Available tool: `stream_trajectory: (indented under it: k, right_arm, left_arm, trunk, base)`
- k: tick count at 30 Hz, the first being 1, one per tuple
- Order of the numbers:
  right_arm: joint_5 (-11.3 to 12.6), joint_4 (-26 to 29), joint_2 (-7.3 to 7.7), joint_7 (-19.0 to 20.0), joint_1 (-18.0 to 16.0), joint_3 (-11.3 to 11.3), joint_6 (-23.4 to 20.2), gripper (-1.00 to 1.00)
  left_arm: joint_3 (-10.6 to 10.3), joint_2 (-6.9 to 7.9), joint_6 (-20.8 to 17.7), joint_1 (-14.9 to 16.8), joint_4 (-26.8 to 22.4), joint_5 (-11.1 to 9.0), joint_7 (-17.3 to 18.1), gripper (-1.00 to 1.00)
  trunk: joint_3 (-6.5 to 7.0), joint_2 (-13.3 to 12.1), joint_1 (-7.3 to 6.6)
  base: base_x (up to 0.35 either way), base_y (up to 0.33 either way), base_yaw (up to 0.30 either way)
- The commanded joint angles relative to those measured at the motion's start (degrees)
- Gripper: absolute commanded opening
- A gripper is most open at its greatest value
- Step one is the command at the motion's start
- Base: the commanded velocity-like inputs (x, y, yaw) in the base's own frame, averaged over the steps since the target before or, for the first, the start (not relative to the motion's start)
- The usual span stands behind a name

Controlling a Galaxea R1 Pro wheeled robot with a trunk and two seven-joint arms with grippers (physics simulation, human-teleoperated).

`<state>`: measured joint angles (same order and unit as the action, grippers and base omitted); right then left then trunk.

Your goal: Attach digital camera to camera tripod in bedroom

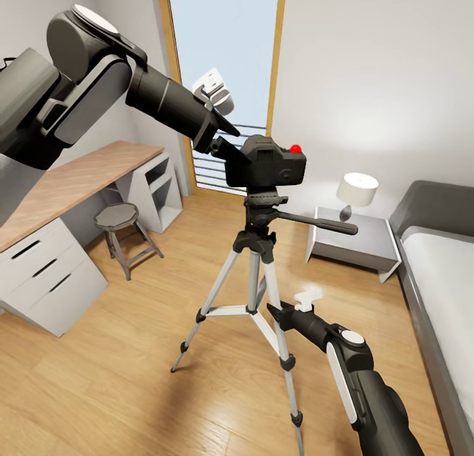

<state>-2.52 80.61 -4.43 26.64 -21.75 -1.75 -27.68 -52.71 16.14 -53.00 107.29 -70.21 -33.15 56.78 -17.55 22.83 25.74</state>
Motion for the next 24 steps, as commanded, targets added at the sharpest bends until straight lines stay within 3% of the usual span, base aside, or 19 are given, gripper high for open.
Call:
stream_trajectory:
  k: [1, 13, 18, 22, 24]
  right_arm:
    - [-3.5, -1.3, -0.06, -0.4, 0.0, -0.3, -0.3, -1.00]
    - [-3.5, -1.3, -0.06, -0.3, 0.0, -0.3, -0.3, -1.00]
    - [-3.5, -1.3, -0.06, -0.4, 0.0, -0.3, -0.3, -1.00]
    - [-3.5, -1.3, -0.06, -0.4, 0.0, -0.3, -0.3, -1.00]
    - [-3.5, -1.3, -0.06, -0.4, 0.0, -0.3, -0.3, -1.00]
  left_arm:
    - [-0.1, 0.08, -0.3, 0.1, 0.0, -0.3, 0.0, 1.00]
    - [0.0, 0.36, -0.3, 0.1, 0.2, -0.3, -0.2, 1.00]
    - [0.3, 0.77, -0.3, 0.1, 3.0, -0.6, -0.4, 1.00]
    - [0.5, 1.25, -0.3, 0.1, 5.5, -2.0, -0.4, 1.00]
    - [0.6, 1.54, -0.2, 0.1, 7.0, -4.0, -0.6, 1.00]
  trunk:
    - [-0.12, 0.1, 0.04]
    - [-0.12, 0.1, 0.04]
    - [-0.12, 0.1, 0.04]
    - [-0.12, 0.1, 0.04]
    - [-0.12, 0.1, 0.04]
  base:
    - [0.000, 0.000, 0.000]
    - [0.000, 0.000, 0.000]
    - [0.000, 0.000, 0.000]
    - [0.000, 0.000, 0.000]
    - [0.000, 0.000, 0.000]
